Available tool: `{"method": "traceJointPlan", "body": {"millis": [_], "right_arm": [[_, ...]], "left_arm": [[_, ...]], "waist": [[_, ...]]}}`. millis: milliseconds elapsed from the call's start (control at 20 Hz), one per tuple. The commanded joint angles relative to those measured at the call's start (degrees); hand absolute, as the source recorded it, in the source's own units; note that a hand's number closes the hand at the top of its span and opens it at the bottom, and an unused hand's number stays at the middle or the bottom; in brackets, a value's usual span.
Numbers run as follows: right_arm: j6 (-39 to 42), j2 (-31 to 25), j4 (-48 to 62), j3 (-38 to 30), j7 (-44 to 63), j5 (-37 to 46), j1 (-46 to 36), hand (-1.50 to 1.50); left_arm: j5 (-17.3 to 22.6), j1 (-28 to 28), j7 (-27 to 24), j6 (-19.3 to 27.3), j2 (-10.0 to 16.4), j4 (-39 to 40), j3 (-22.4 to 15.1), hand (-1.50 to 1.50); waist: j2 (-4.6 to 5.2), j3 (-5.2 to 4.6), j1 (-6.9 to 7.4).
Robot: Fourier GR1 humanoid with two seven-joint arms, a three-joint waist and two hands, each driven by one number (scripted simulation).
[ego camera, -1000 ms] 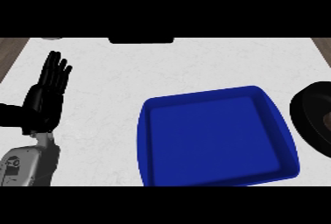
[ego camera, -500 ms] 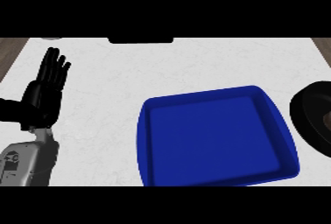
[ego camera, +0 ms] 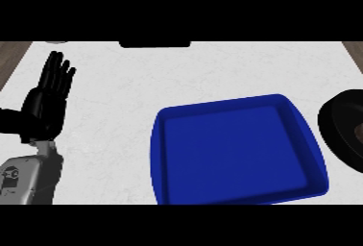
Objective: Pick the cupcake from the tray and place it in the pot
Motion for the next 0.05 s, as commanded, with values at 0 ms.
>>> {"method": "traceJointPlan", "body": {"millis": [0], "right_arm": [[2.6, -4.9, 8.4, -2.9, -5.4, -2.1, 3.7, -1.5]], "left_arm": [[-0.7, -1.6, 0.4, 0.7, -0.6, 0.9, -0.3, 0.0]], "waist": [[0.04, 0.01, -0.01]]}}
